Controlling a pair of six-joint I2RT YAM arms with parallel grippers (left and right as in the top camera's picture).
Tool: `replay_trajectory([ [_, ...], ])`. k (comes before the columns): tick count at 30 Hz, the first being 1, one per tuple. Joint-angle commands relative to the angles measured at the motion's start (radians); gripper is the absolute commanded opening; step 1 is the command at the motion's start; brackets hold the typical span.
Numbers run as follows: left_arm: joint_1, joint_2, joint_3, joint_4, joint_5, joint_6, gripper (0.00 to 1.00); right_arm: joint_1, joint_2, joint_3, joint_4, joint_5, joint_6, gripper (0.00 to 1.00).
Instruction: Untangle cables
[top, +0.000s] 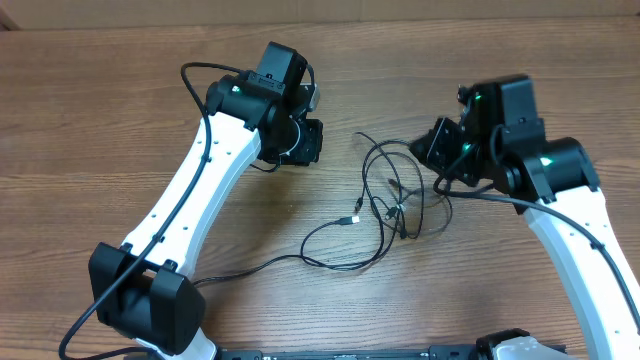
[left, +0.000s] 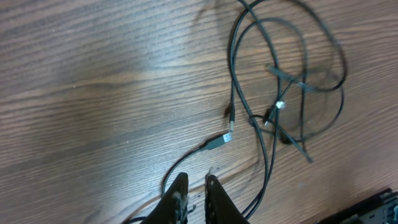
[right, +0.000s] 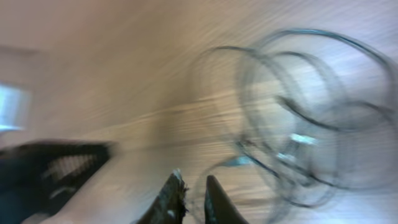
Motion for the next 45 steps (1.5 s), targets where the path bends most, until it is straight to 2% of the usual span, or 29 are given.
replay_trajectory([
  [1,-0.004,0.027,-0.011,-0.011,0.012,0.016,0.12,0.002,0.039,0.013,-0.093,0.269,-0.004,0.24],
  [4,-0.016,0.028,-0.011,-0.004,0.012,0.023,0.18,0.002,0.071,0.013,-0.188,0.359,-0.004,0.28],
  [5,-0.023,0.029,-0.011,0.004,0.012,0.022,0.25,0.002,0.084,0.013,-0.230,0.396,-0.004,0.36],
  [7,-0.035,0.029,-0.011,0.012,0.012,0.022,0.33,0.002,0.096,0.013,-0.269,0.410,-0.005,0.45],
  [9,-0.051,0.029,-0.011,0.019,0.012,0.022,0.40,0.002,0.105,0.013,-0.319,0.424,-0.004,0.48],
  [11,-0.065,0.034,-0.011,0.019,0.013,0.017,0.43,0.002,0.105,0.013,-0.343,0.438,-0.004,0.51],
  [15,-0.087,0.054,-0.011,0.015,0.011,-0.038,0.47,-0.016,0.104,0.013,-0.355,0.442,-0.004,0.68],
  [17,-0.094,0.068,-0.011,0.016,0.011,-0.060,0.49,-0.026,0.104,0.013,-0.360,0.438,-0.005,0.73],
  [28,-0.116,0.222,-0.011,0.017,0.013,-0.118,0.51,-0.044,0.105,0.013,-0.369,0.438,-0.008,0.76],
  [30,-0.116,0.256,-0.011,0.027,0.025,-0.121,0.50,-0.044,0.105,0.013,-0.363,0.438,-0.008,0.76],
  [33,-0.116,0.301,-0.011,0.065,0.097,-0.120,0.38,-0.044,0.105,0.013,-0.356,0.438,-0.008,0.77],
  [35,-0.116,0.323,-0.011,0.096,0.150,-0.120,0.34,-0.044,0.105,0.013,-0.352,0.438,-0.008,0.77],
  [37,-0.116,0.335,-0.011,0.138,0.170,-0.118,0.20,-0.044,0.105,0.013,-0.352,0.432,-0.008,0.80],
  [38,-0.116,0.334,-0.010,0.150,0.164,-0.110,0.09,-0.044,0.105,0.013,-0.352,0.426,-0.008,0.80],
  [39,-0.115,0.330,-0.004,0.154,0.160,-0.100,0.04,-0.044,0.105,0.013,-0.352,0.423,-0.008,0.80],
  [45,-0.063,0.298,0.153,0.027,0.016,-0.059,0.04,-0.044,0.108,0.013,-0.352,0.415,-0.009,0.80],
])
